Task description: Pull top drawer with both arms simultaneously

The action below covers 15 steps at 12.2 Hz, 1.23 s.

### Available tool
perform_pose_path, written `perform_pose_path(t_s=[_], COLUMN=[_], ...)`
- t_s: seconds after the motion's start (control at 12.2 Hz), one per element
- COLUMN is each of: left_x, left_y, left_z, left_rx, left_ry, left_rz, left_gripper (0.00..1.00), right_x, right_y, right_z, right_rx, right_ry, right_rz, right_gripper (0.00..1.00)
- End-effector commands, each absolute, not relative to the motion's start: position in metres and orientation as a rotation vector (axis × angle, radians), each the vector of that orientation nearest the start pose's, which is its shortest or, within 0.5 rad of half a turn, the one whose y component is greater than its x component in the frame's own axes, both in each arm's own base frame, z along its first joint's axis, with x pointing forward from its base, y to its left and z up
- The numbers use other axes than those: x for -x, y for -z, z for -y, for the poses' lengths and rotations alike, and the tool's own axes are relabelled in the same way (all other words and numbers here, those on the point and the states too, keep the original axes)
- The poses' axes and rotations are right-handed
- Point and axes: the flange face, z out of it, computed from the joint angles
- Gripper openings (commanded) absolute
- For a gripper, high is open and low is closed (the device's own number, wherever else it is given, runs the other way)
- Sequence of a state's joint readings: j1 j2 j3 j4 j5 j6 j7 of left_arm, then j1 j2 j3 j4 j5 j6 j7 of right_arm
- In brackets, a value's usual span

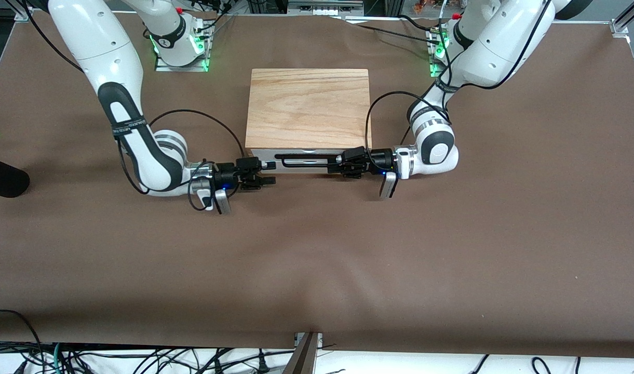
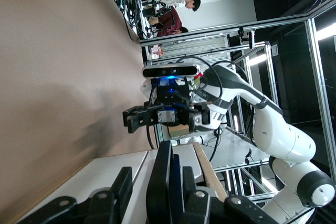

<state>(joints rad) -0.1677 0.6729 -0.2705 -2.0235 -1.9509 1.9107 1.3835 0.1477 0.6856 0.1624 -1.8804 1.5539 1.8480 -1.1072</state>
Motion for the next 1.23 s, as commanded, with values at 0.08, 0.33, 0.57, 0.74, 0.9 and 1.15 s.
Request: perform_pose_path(t_s=[0.08,0.33,0.57,0.74,0.9,1.15], left_x=[-0.474,-0.47,-0.463,-0.458,-0.454,-0.446], left_y=[-0.135,-0.139,-0.143,-0.144,-0.145,-0.141], left_z=[0.324,0.319,0.317,0.312,0.307,0.309], left_rx=[-1.562,-1.567,-1.572,-1.581,-1.586,-1.589], left_ry=[-0.187,-0.181,-0.17,-0.164,-0.154,-0.137], left_rz=[0.083,0.077,0.078,0.072,0.059,0.058], left_gripper=[0.54,0.42,0.25,0.25,0.25,0.0], right_x=[-0.543,-0.538,-0.539,-0.54,-0.539,-0.535], right_y=[-0.168,-0.167,-0.169,-0.168,-0.167,-0.165], right_z=[-0.281,-0.285,-0.289,-0.29,-0.294,-0.298], right_rx=[1.669,1.658,1.647,1.641,1.636,1.641], right_ry=[0.018,0.021,0.035,0.041,0.037,0.037], right_rz=[0.228,0.229,0.226,0.212,0.213,0.223], right_gripper=[1.0,1.0,0.71,0.48,0.47,0.49])
